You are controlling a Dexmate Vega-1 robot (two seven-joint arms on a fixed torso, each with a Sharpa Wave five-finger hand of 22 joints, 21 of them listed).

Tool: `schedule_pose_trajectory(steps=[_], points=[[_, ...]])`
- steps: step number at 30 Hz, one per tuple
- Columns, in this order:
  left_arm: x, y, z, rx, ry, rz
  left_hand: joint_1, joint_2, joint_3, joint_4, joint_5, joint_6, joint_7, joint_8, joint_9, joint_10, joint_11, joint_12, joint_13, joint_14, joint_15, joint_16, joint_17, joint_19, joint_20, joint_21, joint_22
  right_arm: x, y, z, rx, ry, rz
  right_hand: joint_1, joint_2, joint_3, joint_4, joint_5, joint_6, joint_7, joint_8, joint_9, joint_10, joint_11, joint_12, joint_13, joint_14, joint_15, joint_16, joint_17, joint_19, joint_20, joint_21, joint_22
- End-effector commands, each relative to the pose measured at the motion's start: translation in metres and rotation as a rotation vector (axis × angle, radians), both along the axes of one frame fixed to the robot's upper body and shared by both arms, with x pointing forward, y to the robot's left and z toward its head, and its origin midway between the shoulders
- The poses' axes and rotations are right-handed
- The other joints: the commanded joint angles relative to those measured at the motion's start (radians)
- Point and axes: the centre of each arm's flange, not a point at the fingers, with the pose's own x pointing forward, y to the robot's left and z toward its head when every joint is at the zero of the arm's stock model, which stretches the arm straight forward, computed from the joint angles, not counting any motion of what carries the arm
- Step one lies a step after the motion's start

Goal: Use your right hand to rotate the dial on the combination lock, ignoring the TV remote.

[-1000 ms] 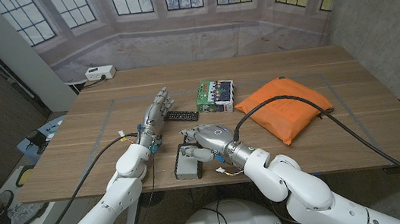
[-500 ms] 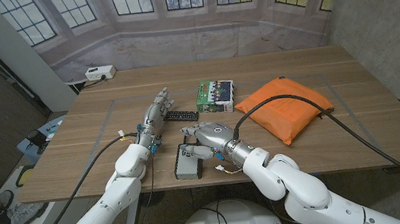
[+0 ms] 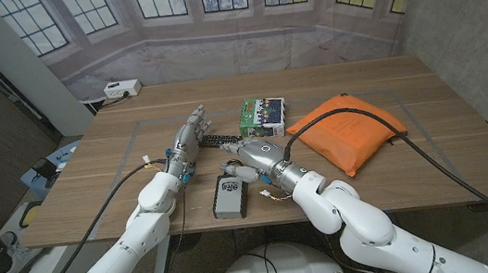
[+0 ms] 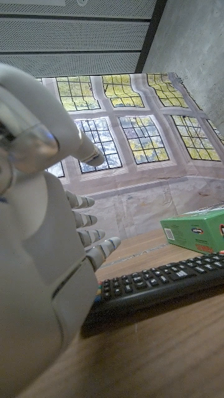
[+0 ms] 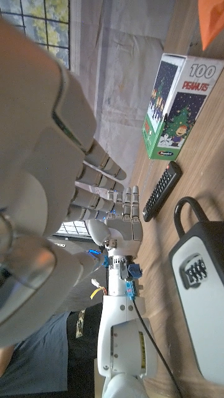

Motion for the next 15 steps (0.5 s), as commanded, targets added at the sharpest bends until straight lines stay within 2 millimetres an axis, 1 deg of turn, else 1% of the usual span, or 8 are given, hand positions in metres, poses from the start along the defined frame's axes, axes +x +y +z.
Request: schedule_pose_trajectory(steps=[1, 6, 7, 15], points=[[0.006, 0.005, 0.005, 0.0, 0.023, -0.001, 0.009, 0.0, 0.005, 0.0, 0.003, 0.005, 0.005, 0.005, 0.003, 0.003, 0.003, 0.008, 0.005, 0.003, 0.005, 0.004, 0.004, 0.008, 0.004, -0.002, 0.004, 0.02, -0.017, 0.031, 0.094, 0.0, -0.053, -0.001, -0.007, -0.008, 0.001, -0.001, 0.004, -0.006, -0.002, 0.003, -0.007, 0.005, 0.008, 0.002, -0.007, -0.043, -0.002, 0.006, -0.006, -0.055, -0.003, 0.002], [0.008, 0.006, 0.006, -0.011, 0.024, 0.001, 0.01, 0.0, 0.005, -0.001, 0.003, 0.006, 0.004, 0.005, 0.003, 0.003, 0.002, 0.008, 0.005, 0.003, 0.005, 0.004, 0.004, 0.007, 0.004, -0.002, 0.004, 0.028, -0.019, 0.039, 0.105, 0.015, -0.052, -0.002, -0.006, -0.01, 0.001, -0.001, 0.003, -0.007, -0.003, 0.003, -0.012, 0.007, 0.009, 0.002, -0.008, -0.043, -0.001, 0.007, -0.006, -0.057, -0.002, 0.002], [0.008, 0.006, 0.006, -0.011, 0.026, 0.001, 0.01, 0.0, 0.005, -0.001, 0.004, 0.006, 0.004, 0.004, 0.003, 0.003, 0.002, 0.008, 0.005, 0.003, 0.005, 0.004, 0.003, 0.007, 0.004, -0.002, 0.004, 0.029, -0.02, 0.041, 0.104, 0.018, -0.051, -0.002, -0.006, -0.011, 0.0, -0.001, 0.003, -0.007, -0.003, 0.003, -0.019, 0.017, 0.008, 0.002, -0.01, -0.042, -0.002, 0.007, -0.007, -0.057, -0.002, 0.002], [0.014, 0.003, 0.015, -0.006, 0.035, 0.008, 0.01, 0.0, 0.004, -0.001, 0.003, 0.007, 0.004, 0.004, 0.003, 0.004, 0.002, 0.009, 0.006, 0.003, 0.005, 0.004, 0.004, 0.007, 0.005, -0.003, 0.004, 0.041, -0.026, 0.054, 0.132, 0.035, -0.05, -0.005, -0.006, -0.012, 0.0, -0.001, 0.005, -0.008, -0.003, 0.003, -0.02, 0.014, 0.012, 0.003, -0.013, -0.04, -0.002, 0.007, -0.009, -0.057, -0.002, 0.002]])
